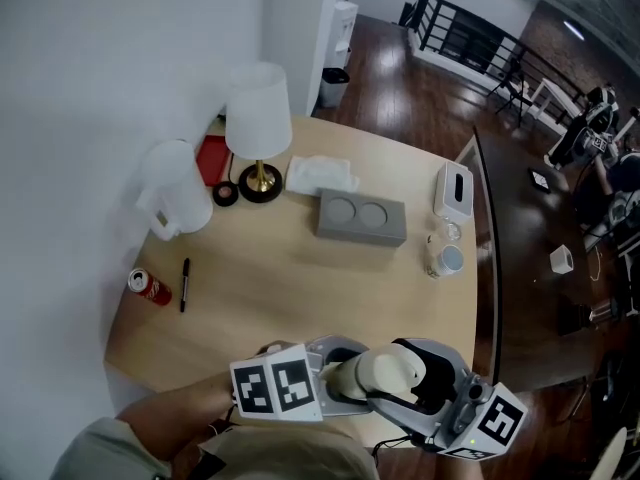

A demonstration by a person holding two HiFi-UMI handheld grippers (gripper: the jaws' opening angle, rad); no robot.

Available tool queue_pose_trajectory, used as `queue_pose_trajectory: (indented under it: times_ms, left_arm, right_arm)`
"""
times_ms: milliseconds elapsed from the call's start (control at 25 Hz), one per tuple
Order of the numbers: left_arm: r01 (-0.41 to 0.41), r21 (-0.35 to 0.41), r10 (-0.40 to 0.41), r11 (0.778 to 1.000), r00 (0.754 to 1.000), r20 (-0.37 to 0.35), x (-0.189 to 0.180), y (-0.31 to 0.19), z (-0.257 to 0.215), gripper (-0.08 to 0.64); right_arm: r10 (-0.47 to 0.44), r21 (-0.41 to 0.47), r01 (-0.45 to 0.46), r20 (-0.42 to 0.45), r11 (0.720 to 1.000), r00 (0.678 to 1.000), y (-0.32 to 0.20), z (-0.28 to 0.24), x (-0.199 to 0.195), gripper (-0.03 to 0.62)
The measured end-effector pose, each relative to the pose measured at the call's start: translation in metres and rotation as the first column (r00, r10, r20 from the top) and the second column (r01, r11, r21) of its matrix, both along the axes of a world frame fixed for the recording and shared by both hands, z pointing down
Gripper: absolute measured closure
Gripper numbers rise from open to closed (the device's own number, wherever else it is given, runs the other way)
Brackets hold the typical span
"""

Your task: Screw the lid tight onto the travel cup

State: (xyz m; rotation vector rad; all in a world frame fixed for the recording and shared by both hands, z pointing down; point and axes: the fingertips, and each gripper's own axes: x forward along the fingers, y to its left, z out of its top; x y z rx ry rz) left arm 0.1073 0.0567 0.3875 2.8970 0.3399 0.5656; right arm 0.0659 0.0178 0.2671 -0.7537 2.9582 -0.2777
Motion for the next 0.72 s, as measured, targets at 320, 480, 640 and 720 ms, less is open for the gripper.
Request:
queue_pose_trajectory:
  times_ms: [320, 480, 640, 720]
  left_arm:
    - [0.169, 0.159, -0.187, 0.973, 0.977, 0.106, 0.001, -0.032, 0.020, 0.245]
    - [0.195, 0.211, -0.225, 0.958, 0.966, 0.128, -0.001, -0.040, 0.025, 0.245]
    - [0.103, 0.096, -0.113, 0.990, 0.988, 0.101, -0.002, -0.020, 0.023, 0.245]
    - [0.045, 0.053, -0.049, 0.998, 0.996, 0.075, -0.002, -0.009, 0.018, 0.245]
  right_arm:
    - [0.187, 0.048, -0.181, -0.192, 0.982, 0.963, -0.013, 0.013, 0.011, 0.319]
    - [0.229, 0.011, -0.232, -0.202, 0.973, 0.952, -0.013, 0.014, 0.009, 0.331]
    - [0.163, 0.050, -0.156, -0.244, 0.987, 0.956, -0.006, 0.013, 0.005, 0.330]
    - [0.116, 0.048, -0.108, -0.245, 0.993, 0.962, 0.000, 0.009, -0.002, 0.330]
